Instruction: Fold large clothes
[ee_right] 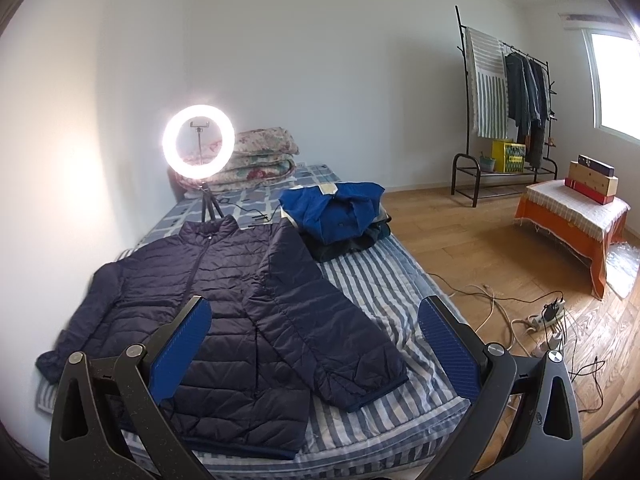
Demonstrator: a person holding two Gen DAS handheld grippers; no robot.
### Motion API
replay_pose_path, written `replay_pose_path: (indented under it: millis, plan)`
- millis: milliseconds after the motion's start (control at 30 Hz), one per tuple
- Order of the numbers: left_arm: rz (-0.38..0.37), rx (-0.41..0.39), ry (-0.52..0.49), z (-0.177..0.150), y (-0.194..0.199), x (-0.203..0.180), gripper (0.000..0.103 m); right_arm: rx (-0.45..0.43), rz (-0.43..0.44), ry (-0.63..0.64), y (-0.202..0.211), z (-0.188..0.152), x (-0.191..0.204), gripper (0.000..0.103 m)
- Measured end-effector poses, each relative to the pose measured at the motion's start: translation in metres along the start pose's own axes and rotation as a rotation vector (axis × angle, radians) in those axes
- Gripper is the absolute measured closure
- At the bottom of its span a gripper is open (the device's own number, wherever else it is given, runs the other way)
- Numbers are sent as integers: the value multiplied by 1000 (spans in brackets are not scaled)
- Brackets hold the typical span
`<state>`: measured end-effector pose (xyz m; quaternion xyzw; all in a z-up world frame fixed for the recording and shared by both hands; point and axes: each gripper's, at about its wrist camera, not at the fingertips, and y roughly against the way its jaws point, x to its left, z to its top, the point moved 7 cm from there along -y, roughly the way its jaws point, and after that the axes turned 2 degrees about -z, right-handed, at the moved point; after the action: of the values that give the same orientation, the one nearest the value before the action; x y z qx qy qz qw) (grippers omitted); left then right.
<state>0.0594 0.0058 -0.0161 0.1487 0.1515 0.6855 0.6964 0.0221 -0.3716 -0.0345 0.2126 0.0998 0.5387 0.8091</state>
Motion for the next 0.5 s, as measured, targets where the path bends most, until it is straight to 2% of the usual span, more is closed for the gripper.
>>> replay_pose_path:
  millis: [500]
  plan:
    - [17,-10,-7,4,-2,6,0,3,-5,25,-3,1,4,0]
